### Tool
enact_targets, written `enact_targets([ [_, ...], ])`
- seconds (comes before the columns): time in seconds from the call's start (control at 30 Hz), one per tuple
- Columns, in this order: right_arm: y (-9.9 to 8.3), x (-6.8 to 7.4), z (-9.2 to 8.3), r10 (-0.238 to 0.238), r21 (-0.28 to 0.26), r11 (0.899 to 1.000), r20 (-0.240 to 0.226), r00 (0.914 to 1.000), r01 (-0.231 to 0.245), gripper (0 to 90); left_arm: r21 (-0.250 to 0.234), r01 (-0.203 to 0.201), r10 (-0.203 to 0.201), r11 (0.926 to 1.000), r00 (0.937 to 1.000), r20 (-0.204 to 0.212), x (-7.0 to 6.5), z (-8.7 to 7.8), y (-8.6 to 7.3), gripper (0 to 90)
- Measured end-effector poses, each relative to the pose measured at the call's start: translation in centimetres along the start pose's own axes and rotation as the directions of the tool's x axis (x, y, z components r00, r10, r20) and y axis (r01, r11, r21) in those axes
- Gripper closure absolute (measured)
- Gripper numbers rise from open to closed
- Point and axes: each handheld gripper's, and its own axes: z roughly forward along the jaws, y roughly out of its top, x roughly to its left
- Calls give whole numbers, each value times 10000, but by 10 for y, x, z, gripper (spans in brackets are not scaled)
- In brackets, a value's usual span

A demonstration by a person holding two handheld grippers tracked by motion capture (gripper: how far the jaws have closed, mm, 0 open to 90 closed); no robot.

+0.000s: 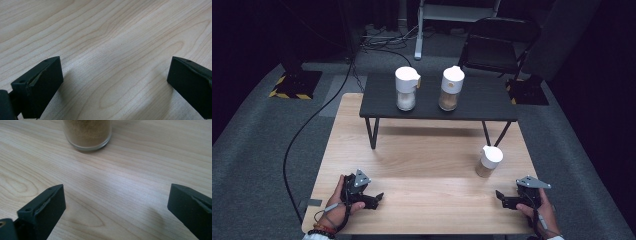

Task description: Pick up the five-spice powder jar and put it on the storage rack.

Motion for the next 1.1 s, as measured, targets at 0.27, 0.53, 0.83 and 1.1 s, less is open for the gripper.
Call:
enact_targets([
  [0.27, 0, 2, -6, 109, -460, 9989, -62, 9999, -111, 14, -1, -1, 1, 10000, 10000, 0, 0, 0, 0, 1],
  [0.53, 0, 6, -13, 113, -955, 9954, -37, 9999, -116, 14, -4, -7, 7, 10000, 10000, 1, 0, 0, 0, 1],
  [0.83, 4, 11, -17, -162, -1355, 9907, -201, 9997, 134, 12, 0, -1, 1, 10000, 10000, -1, 0, 0, 0, 1],
  [1.1, 9, 15, -16, -394, -1444, 9888, -147, 9991, 368, 12, -1, 1, -1, 10000, 10000, 1, 0, 0, 0, 1],
])
